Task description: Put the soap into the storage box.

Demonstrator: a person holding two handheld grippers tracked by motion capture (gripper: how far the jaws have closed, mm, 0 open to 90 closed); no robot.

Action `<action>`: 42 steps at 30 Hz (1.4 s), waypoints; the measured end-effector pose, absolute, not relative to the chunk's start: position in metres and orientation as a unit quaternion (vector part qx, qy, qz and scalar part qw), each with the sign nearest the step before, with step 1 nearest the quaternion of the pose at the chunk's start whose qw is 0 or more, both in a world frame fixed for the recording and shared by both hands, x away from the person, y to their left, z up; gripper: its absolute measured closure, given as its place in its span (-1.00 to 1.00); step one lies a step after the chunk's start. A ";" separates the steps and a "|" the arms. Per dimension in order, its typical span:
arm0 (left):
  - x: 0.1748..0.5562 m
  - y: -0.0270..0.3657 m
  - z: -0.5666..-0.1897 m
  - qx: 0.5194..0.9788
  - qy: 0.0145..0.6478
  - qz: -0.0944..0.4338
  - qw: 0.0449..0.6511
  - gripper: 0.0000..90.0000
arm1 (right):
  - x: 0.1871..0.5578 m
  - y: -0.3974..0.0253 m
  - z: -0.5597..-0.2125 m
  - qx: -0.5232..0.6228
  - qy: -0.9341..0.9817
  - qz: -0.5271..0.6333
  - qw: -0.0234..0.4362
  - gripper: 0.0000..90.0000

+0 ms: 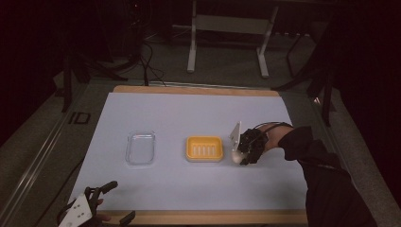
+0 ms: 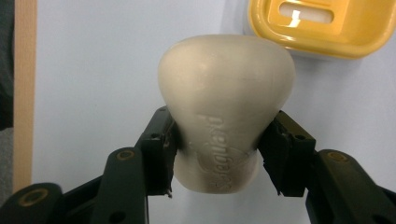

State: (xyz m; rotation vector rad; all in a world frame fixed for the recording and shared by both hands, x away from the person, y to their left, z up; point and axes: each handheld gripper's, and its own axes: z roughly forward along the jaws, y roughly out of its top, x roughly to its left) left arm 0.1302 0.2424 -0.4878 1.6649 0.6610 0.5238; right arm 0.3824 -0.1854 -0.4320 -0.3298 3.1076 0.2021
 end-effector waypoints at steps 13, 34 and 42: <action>0.139 0.236 -0.489 0.725 0.263 0.198 0.605 -1.00 | 0.386 -0.182 -0.412 -0.081 0.994 0.073 0.012 0.09; 0.139 0.235 -0.488 0.724 0.256 0.186 0.613 -1.00 | 0.395 -0.141 -0.396 -0.091 0.990 0.112 0.012 0.10; 0.139 0.235 -0.488 0.724 0.254 0.185 0.614 -1.00 | 0.395 -0.131 -0.394 -0.111 0.986 0.124 0.018 0.10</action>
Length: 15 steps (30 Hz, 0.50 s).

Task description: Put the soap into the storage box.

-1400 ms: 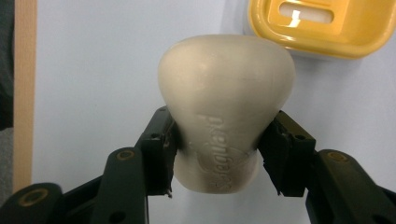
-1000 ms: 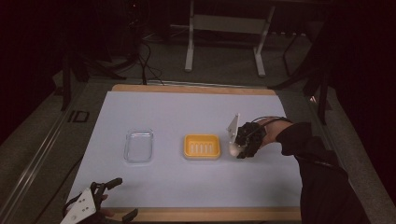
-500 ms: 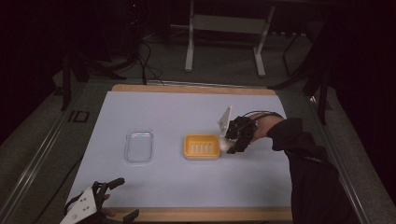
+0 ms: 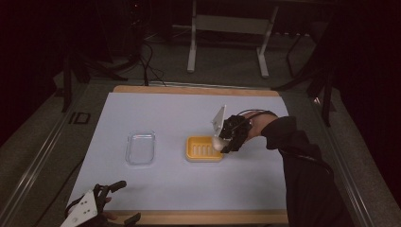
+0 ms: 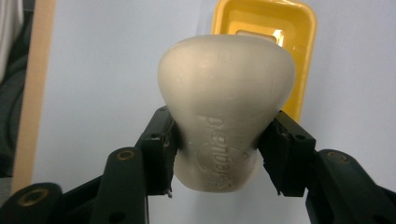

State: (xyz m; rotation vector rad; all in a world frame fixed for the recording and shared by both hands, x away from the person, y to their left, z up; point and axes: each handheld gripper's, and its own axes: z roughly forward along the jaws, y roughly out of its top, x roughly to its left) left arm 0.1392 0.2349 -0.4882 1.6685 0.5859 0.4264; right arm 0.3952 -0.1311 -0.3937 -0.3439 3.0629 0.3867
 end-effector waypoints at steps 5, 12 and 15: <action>0.140 0.234 -0.488 0.725 0.253 0.184 0.614 -1.00 | 0.400 -0.125 -0.395 -0.105 0.985 0.133 0.015 0.10; 0.140 0.235 -0.488 0.726 0.253 0.184 0.613 -1.00 | 0.404 -0.118 -0.397 -0.100 0.985 0.140 0.013 0.10; 0.140 0.235 -0.488 0.725 0.252 0.184 0.614 -1.00 | 0.405 -0.114 -0.398 -0.102 0.983 0.150 0.016 0.10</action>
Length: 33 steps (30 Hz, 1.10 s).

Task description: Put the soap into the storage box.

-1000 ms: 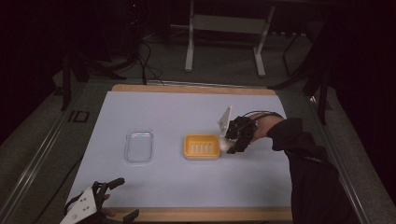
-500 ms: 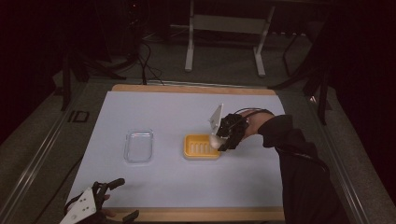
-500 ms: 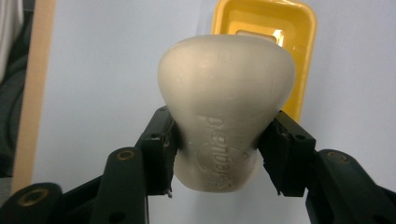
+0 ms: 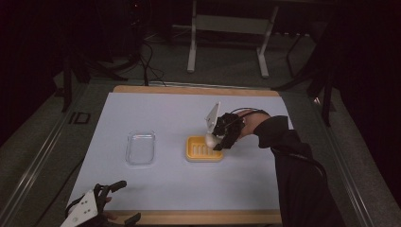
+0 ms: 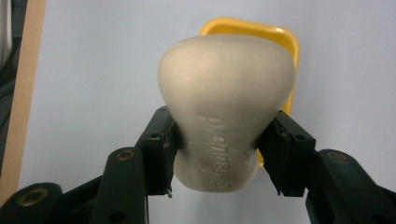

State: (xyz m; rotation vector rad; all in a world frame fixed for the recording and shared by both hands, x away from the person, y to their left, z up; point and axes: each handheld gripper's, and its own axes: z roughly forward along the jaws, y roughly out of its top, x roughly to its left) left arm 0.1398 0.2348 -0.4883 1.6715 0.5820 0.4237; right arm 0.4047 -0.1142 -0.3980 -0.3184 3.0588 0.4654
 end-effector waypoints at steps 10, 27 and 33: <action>0.140 0.235 -0.488 0.725 0.250 0.183 0.615 -1.00 | 0.409 -0.109 -0.401 -0.118 0.975 0.187 0.012 0.10; 0.140 0.235 -0.488 0.727 0.248 0.183 0.614 -1.00 | 0.426 -0.104 -0.434 -0.092 0.979 0.184 0.005 0.10; 0.140 0.234 -0.488 0.729 0.245 0.183 0.612 -1.00 | 0.432 -0.103 -0.447 -0.086 0.979 0.186 0.007 0.10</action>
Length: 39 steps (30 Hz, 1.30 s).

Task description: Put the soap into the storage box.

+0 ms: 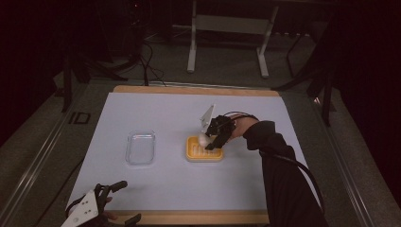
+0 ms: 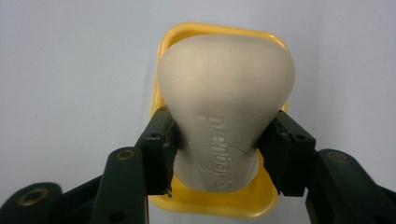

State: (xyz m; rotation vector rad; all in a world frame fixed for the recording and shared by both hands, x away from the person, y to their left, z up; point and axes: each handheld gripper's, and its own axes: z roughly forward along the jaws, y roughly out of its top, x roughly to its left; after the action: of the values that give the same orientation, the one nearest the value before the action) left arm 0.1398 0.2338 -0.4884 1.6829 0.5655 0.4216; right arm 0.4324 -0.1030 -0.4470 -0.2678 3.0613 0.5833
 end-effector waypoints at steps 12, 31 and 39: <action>0.140 0.234 -0.488 0.729 0.245 0.183 0.612 -1.00 | 0.436 -0.103 -0.466 -0.074 0.983 0.165 0.008 0.09; 0.139 0.235 -0.488 0.727 0.246 0.182 0.615 -1.00 | 0.437 -0.093 -0.490 -0.049 0.984 0.169 0.001 0.09; 0.139 0.234 -0.488 0.728 0.246 0.183 0.614 -1.00 | 0.438 -0.093 -0.491 -0.042 0.984 0.172 0.002 0.03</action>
State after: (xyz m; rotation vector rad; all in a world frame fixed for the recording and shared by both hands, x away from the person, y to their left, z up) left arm 0.1388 0.2343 -0.4879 1.6781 0.5662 0.4216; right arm 0.4377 -0.0928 -0.4914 -0.1310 3.0879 0.5403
